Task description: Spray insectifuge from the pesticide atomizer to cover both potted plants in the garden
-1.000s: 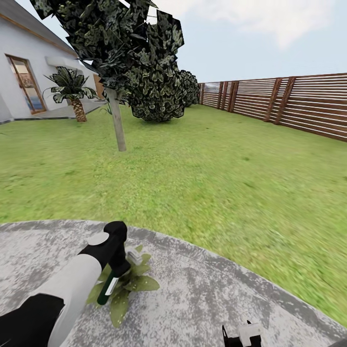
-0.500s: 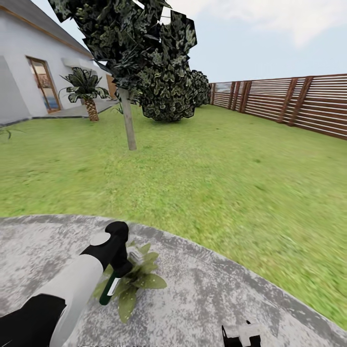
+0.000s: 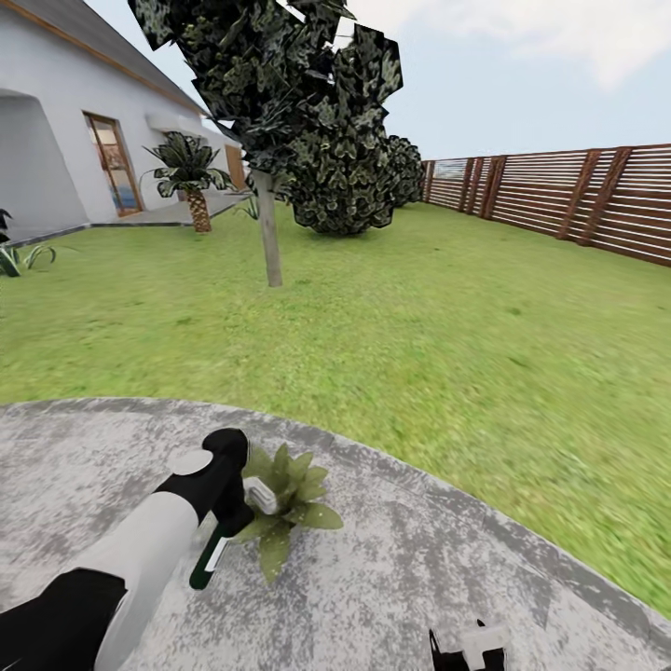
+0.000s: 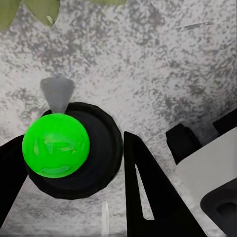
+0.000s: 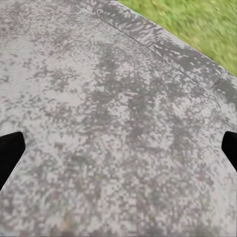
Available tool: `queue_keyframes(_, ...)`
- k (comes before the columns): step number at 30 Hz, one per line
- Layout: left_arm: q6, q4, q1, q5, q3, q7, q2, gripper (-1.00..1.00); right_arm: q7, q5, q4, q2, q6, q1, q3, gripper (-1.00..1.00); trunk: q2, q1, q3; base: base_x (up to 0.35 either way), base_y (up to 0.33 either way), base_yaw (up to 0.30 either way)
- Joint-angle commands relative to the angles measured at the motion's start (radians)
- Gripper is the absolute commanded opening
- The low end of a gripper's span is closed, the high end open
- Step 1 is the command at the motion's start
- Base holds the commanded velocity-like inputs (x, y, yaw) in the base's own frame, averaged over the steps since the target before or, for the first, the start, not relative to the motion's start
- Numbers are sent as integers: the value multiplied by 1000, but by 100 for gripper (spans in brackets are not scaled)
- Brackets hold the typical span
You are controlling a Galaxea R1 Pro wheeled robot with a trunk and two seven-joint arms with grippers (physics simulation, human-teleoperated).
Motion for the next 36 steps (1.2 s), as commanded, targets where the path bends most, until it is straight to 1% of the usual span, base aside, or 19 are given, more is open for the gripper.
queue_keyframes(1,10,1,0,-9,-2,-10,4,-100,-5,11,1,0,-3,-1,-7,100,0,0,-1,-10,301,0)
queue_keyframes(5,10,11,1,-13,0,-9,20,-100,-6,11,1,0,-3,-1,-7,100,0,0,-1,-3,305,0)
queue_keyframes(8,10,13,2,-7,0,-11,54,-100,-5,11,1,0,-3,-1,-7,100,0,0,-1,0,198,0)
queue_keyframes(10,10,13,13,-5,0,-10,66,-100,-5,11,1,-1,-3,-1,-7,100,0,0,-1,0,52,0)
queue_keyframes(13,10,14,29,-4,1,-10,71,-100,-6,11,1,-6,-3,-1,-7,100,0,0,-1,0,11,0)
queue_keyframes(15,10,14,51,4,2,-10,72,-100,-6,11,1,-8,-3,-1,-7,100,0,0,-1,0,2,0)
queue_keyframes(16,10,13,66,16,28,-10,72,-100,-7,11,1,-9,-3,-1,-7,100,0,0,-1,0,0,0)
queue_keyframes(17,10,13,68,18,51,-10,73,-100,-7,11,1,-9,-3,-1,-7,100,0,0,-1,0,0,0)
queue_keyframes(18,10,13,70,19,95,-9,73,-100,-7,11,1,-9,-3,-1,-7,100,0,0,-1,0,0,0)
queue_keyframes(20,10,12,72,15,160,-5,75,-100,-6,10,1,-9,-3,-1,-7,100,0,0,-1,0,0,0)
queue_keyframes(22,10,12,73,13,189,13,75,-100,-7,8,0,-6,-3,-1,-7,100,0,0,-1,0,0,0)
queue_keyframes(23,10,13,73,13,194,24,74,-100,-7,7,0,-4,-3,-1,-7,100,0,0,-1,0,0,0)
queue_keyframes(24,10,13,75,13,201,50,74,-100,-8,6,1,-1,-3,-1,-7,100,0,0,-1,0,0,0)
queue_keyframes(25,10,14,76,17,202,57,72,-100,-8,5,0,-1,-3,-1,-8,100,0,0,-1,0,0,0)
queue_keyframes(27,10,15,81,18,202,60,69,-100,-10,5,0,-2,-3,-1,-9,100,0,0,-1,0,0,0)
queue_keyframes(31,10,15,89,14,203,61,70,-100,-10,5,1,-1,-3,-1,-9,100,0,0,-1,31,24,-14)
queue_keyframes(36,10,15,90,13,202,61,70,-100,-11,5,1,-2,-3,-1,-9,100,0,0,1,231,184,-160)
